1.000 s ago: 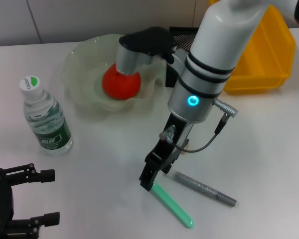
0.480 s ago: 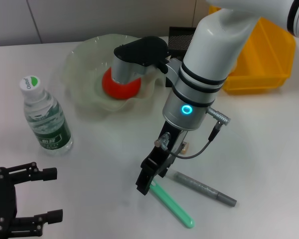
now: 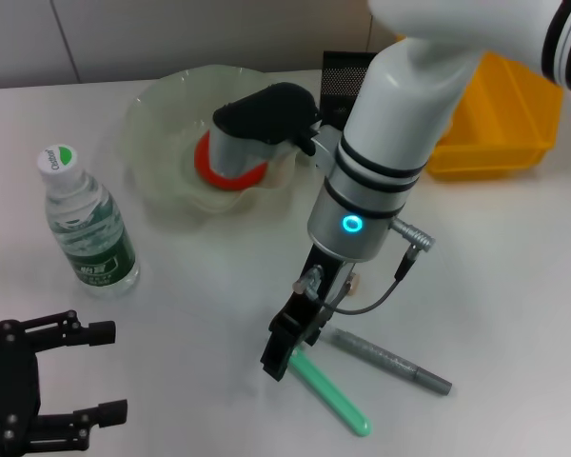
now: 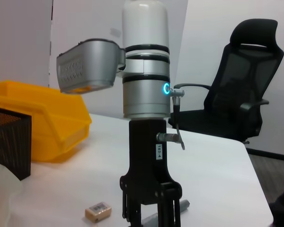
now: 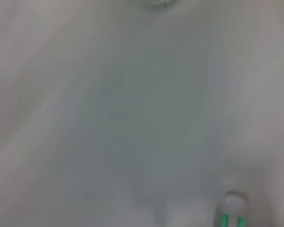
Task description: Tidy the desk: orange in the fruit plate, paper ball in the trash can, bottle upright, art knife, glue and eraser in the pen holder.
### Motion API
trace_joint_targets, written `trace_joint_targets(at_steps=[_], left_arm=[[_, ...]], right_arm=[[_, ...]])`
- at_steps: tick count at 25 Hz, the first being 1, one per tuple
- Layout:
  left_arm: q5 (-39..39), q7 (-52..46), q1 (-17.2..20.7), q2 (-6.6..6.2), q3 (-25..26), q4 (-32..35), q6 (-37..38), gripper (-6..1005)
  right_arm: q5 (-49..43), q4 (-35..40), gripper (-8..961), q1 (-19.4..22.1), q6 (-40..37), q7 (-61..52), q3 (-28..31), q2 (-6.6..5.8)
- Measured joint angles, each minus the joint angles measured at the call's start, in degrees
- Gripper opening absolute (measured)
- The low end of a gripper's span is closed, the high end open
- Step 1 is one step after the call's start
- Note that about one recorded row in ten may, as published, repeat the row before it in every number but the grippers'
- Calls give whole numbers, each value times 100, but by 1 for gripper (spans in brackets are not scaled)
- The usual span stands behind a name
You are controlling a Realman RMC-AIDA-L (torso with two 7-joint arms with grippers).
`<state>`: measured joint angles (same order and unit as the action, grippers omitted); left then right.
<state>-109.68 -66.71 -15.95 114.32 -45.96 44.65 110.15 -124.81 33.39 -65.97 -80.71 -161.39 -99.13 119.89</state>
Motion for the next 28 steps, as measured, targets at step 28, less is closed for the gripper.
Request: trace_joint_targets(at_steps=[28], left_arm=[[-54, 0, -116, 109, 6, 0, -149, 798]], right_arm=[[135, -68, 399, 33, 286, -49, -420, 0]])
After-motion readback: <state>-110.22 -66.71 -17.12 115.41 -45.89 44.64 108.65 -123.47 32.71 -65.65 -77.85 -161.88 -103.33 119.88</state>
